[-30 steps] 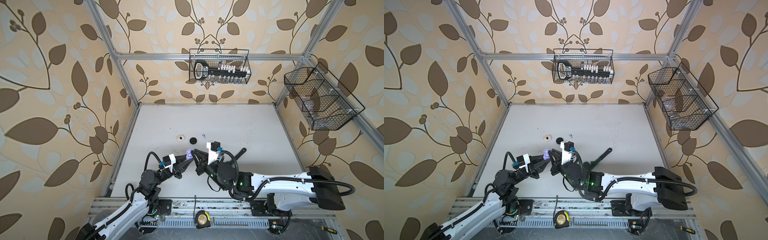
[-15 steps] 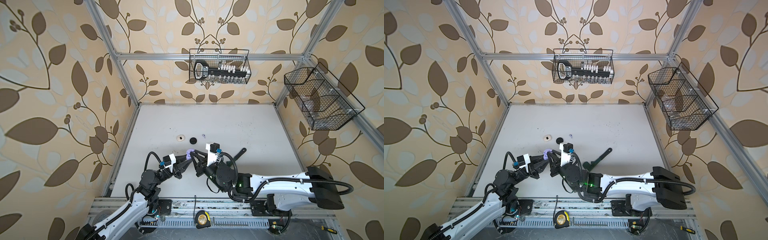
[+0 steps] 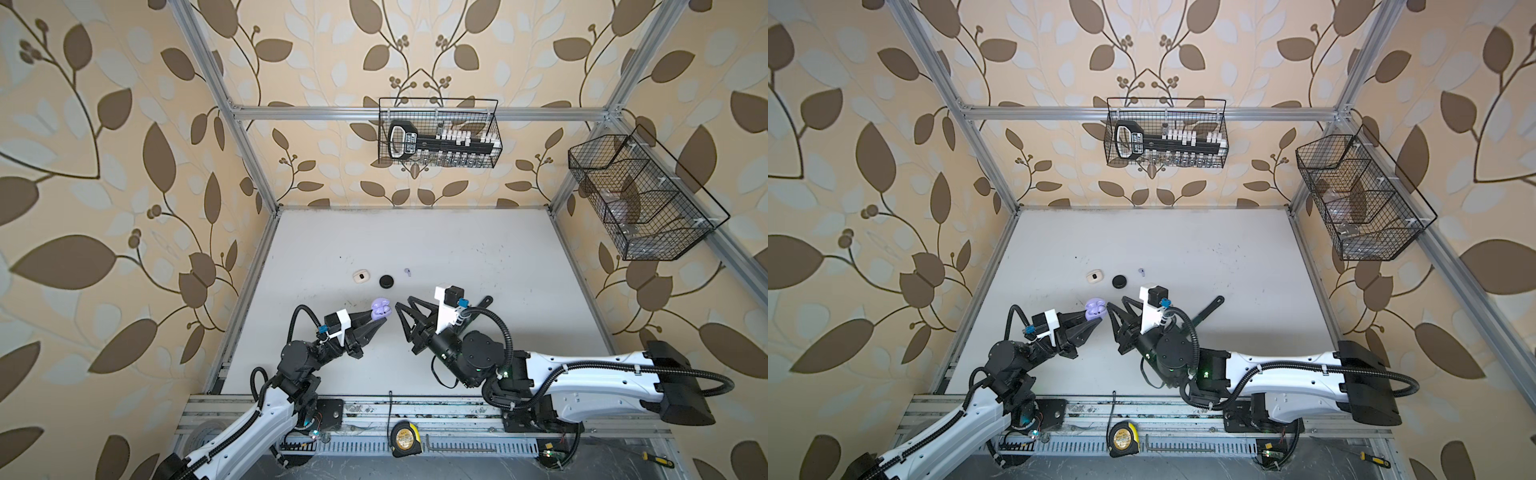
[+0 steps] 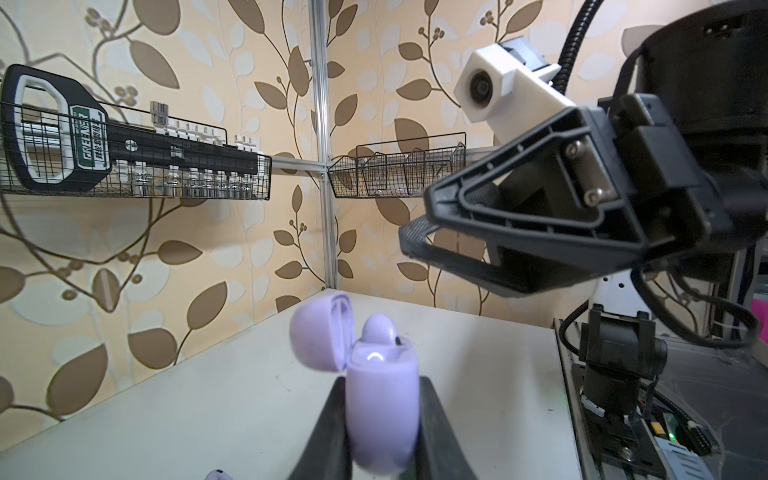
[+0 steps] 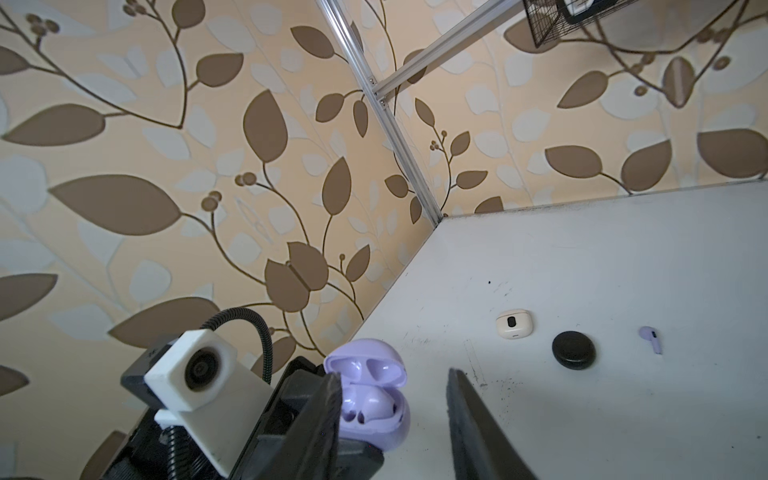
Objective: Insert the wireless bluetooth earbuds into the charging case
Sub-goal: 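Open the right gripper and move it over the second lilac earbud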
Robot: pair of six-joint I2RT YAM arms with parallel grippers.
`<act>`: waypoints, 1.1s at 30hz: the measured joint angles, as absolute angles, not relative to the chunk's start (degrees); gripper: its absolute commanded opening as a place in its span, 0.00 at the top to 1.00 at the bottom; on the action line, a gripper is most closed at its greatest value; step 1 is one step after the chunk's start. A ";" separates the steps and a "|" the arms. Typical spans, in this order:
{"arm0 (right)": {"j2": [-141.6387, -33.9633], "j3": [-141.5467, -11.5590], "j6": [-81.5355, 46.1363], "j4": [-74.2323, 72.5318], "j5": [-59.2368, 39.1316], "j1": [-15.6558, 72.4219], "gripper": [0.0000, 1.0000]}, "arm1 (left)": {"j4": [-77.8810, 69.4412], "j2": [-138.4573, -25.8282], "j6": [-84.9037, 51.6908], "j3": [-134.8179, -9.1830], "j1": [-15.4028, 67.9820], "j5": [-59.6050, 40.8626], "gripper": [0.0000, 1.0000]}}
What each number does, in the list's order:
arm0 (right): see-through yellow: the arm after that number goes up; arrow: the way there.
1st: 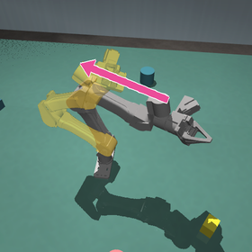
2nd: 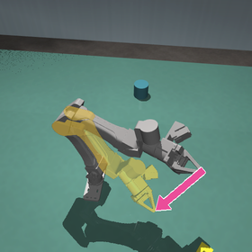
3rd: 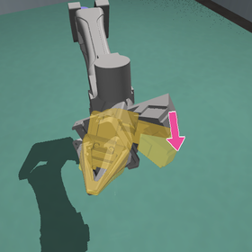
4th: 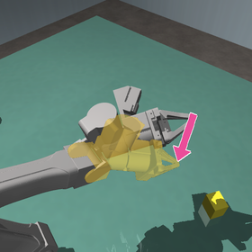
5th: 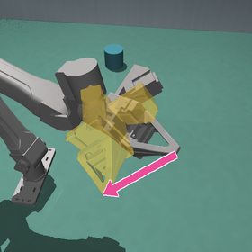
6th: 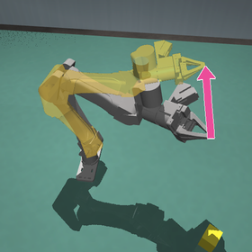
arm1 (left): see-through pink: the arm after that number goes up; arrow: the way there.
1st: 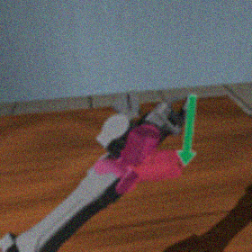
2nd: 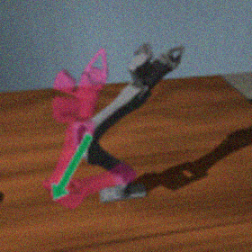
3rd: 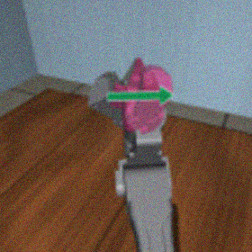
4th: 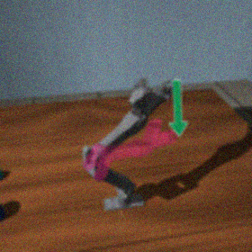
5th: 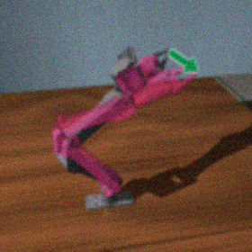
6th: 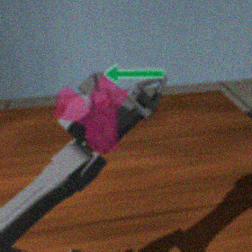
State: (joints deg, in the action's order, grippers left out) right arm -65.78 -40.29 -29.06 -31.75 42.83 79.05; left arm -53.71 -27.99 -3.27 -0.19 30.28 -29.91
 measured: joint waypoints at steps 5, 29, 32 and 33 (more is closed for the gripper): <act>-62.61 -40.49 -28.93 -26.00 42.76 71.70 0.51 | -53.10 -27.94 -1.67 -0.19 30.28 -29.93 1.00; -116.38 -87.92 -22.87 23.66 9.87 37.32 0.48 | -40.71 -19.38 4.78 -0.19 30.28 -29.50 1.00; -120.53 -92.99 -21.96 26.68 8.49 37.17 0.48 | -40.05 -19.75 4.95 -0.19 30.28 -29.52 1.00; -121.60 -94.41 -21.67 27.38 8.19 37.08 0.48 | -39.90 -19.84 4.99 -0.19 30.28 -29.52 1.00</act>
